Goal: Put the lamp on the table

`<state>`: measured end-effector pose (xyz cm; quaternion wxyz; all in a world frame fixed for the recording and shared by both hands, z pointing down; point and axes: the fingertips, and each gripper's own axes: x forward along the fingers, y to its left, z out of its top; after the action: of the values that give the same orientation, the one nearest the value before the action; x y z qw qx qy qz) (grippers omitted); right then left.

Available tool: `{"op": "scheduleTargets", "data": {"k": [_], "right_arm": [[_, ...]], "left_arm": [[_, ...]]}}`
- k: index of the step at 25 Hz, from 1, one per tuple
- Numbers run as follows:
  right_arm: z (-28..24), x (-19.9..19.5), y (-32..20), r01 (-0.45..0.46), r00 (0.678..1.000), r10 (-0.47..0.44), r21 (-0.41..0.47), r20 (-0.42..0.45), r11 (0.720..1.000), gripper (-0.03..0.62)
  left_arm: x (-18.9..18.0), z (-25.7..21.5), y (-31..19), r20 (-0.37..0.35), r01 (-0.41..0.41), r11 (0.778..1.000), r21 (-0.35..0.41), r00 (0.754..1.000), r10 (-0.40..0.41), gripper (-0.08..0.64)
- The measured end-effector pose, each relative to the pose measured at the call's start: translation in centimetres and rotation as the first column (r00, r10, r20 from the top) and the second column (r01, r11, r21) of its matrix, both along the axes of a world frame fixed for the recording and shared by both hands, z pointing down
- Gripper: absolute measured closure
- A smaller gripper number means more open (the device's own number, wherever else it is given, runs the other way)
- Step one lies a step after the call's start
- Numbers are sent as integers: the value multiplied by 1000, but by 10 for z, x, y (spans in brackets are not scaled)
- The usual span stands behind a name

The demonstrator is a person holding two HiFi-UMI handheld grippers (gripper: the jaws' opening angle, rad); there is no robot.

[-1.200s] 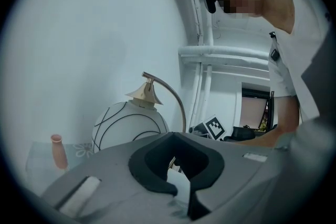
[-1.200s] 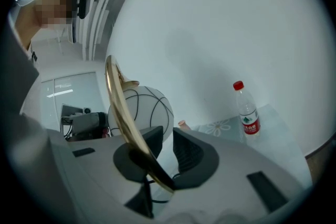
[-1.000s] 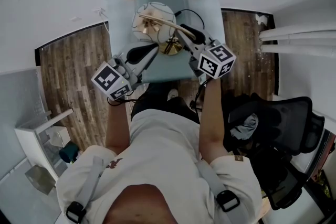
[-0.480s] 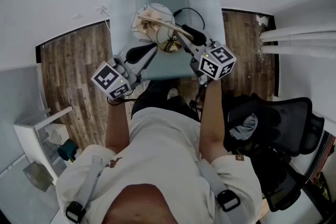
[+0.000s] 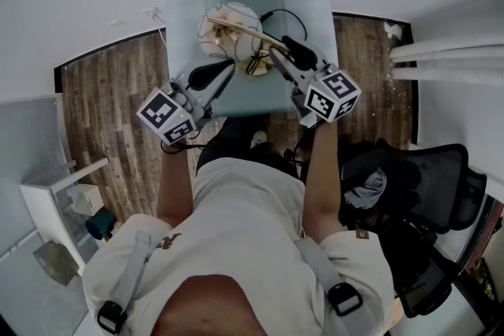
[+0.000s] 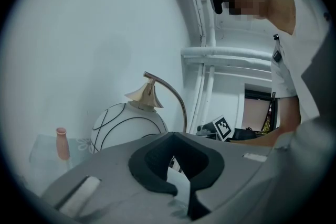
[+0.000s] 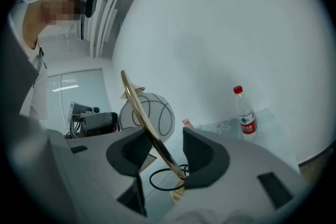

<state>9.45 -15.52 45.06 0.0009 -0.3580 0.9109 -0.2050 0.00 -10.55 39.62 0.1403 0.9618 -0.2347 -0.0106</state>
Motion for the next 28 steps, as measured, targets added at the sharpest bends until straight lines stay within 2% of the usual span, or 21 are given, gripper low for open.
{"op": "scheduleTargets", "data": {"k": [11, 15, 18, 20, 21, 27, 28], "right_arm": [[-14, 5, 24, 29, 999, -27, 36, -44, 999, 413], [-22, 13, 36, 0, 999, 3, 49, -48, 999, 414], [-33, 18, 48, -9, 999, 12, 69, -41, 998, 453], [-41, 20, 53, -18, 999, 22, 86, -48, 996, 456], [-46, 21, 56, -22, 998, 27, 98, -51, 995, 497], [-76, 12, 65, 9, 999, 0, 173, -52, 985, 535], [-81, 11, 66, 10, 999, -1, 184, -50, 983, 571]], "left_arm": [[-4, -8, 10, 13, -3, 1000, 23, 1000, 2, 560], [-6, -13, 14, 24, 2, 999, 34, 1000, -3, 560], [-7, -17, 19, 29, 5, 999, 41, 1000, -6, 560], [-8, -21, 21, 28, 7, 999, 47, 1000, -8, 560], [-8, -22, 22, 26, 7, 999, 50, 1000, -9, 560], [-5, -31, 28, 4, 10, 998, 58, 1000, -10, 560], [-4, -32, 29, 1, 10, 998, 60, 1000, -10, 560]]}}
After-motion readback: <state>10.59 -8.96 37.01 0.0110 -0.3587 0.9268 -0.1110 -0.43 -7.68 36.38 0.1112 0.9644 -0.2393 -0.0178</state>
